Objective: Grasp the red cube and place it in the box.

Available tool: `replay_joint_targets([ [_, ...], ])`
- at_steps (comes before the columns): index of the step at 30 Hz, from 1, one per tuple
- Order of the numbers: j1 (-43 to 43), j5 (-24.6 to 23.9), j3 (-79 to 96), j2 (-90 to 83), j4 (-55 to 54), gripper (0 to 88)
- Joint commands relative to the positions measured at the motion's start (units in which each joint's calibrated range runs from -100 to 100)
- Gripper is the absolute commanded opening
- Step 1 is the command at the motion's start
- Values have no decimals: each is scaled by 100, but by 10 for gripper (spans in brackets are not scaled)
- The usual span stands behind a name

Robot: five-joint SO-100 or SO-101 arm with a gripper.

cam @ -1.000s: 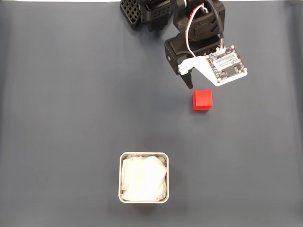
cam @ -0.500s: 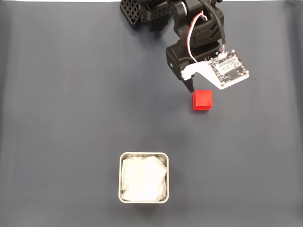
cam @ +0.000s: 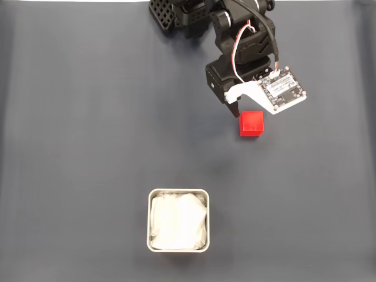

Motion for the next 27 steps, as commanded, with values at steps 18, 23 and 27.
replay_joint_targets([
  [18,-65,39,-14,775,-818,385],
  [23,-65,59,-14,913,-933,385],
  [27,-72,59,-14,1026,-1007,385],
])
